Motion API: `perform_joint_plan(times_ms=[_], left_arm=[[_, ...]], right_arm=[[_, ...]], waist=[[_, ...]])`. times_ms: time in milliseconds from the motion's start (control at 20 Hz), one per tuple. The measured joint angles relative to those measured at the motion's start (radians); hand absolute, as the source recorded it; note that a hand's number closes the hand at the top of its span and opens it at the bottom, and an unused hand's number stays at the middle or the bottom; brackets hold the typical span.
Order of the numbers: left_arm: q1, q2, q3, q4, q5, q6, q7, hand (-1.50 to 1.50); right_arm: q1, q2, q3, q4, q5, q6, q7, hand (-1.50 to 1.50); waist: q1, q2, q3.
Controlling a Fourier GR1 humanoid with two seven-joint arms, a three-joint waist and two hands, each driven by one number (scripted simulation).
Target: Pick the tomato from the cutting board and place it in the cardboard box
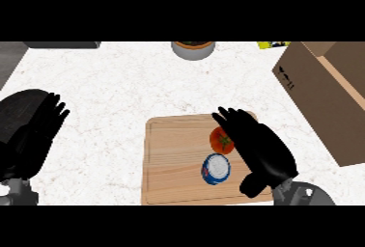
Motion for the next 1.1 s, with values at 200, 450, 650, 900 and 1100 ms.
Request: perform_joint_plan(times_ms=[200, 450, 650, 900, 1100], left_arm=[[0.02, -0.001, 0.014, -0.039, 0.004, -0.011, 0.02, 0.0], [0.008, -0.016, 0.011, -0.038, -0.015, -0.015, 0.025, 0.0], [0.007, -0.007, 0.037, -0.014, -0.005, -0.043, 0.013, 0.0], [0.023, -0.038, 0.025, -0.037, -0.03, -0.031, 0.011, 0.0], [0.015, -0.042, 0.026, -0.046, -0.038, -0.029, 0.027, 0.0]], right_arm=[[0.008, 0.042, 0.023, 0.017, 0.049, 0.001, 0.023, -1.5], [-0.029, 0.079, -0.005, 0.088, 0.087, 0.003, 0.018, -1.5], [-0.031, 0.089, -0.009, 0.117, 0.122, -0.002, 0.006, -1.5], [-0.029, 0.098, -0.022, 0.169, 0.147, -0.013, -0.028, -1.5], [-0.035, 0.11, -0.028, 0.208, 0.17, -0.015, -0.043, -1.5]], waist=[[0.001, 0.0, 0.0], [0.001, 0.0, 0.0], [0.001, 0.0, 0.0], [0.001, 0.0, 0.0], [0.001, 0.0, 0.0]])
